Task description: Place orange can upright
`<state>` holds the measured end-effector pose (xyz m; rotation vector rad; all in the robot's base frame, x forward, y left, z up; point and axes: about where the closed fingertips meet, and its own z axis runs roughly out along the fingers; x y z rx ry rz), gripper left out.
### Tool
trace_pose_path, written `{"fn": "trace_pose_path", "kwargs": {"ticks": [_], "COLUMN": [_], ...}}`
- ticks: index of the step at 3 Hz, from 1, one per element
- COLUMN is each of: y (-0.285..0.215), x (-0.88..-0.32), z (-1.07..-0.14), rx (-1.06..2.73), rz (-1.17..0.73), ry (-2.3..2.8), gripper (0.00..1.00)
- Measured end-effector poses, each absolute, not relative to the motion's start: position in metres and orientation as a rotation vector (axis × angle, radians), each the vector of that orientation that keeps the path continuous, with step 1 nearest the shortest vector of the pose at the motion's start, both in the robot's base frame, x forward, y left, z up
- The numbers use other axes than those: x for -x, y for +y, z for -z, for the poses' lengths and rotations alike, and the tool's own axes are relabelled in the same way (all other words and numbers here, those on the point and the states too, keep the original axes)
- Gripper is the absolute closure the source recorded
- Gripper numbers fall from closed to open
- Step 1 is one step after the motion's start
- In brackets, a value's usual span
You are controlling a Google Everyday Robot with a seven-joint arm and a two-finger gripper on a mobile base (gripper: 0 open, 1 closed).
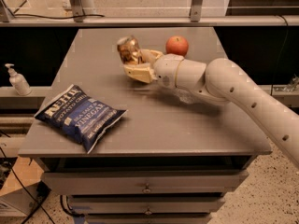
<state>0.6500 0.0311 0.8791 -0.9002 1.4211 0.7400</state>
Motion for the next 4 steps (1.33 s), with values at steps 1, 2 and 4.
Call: {"fn": "trace_pose_path", "kwargs": {"ticks": [1, 2, 4], "y": [0.029, 0.025, 0.021], "x": [-0.648, -0.648, -0.65], "z": [-0.878, -0.884, -0.897], "rx": [0.908, 0.933, 0.968], "rz": [-0.729, -0.698, -0.649], "ry": [1.449, 1.47, 1.481], "gripper": [0.0, 0.0, 0.0]}}
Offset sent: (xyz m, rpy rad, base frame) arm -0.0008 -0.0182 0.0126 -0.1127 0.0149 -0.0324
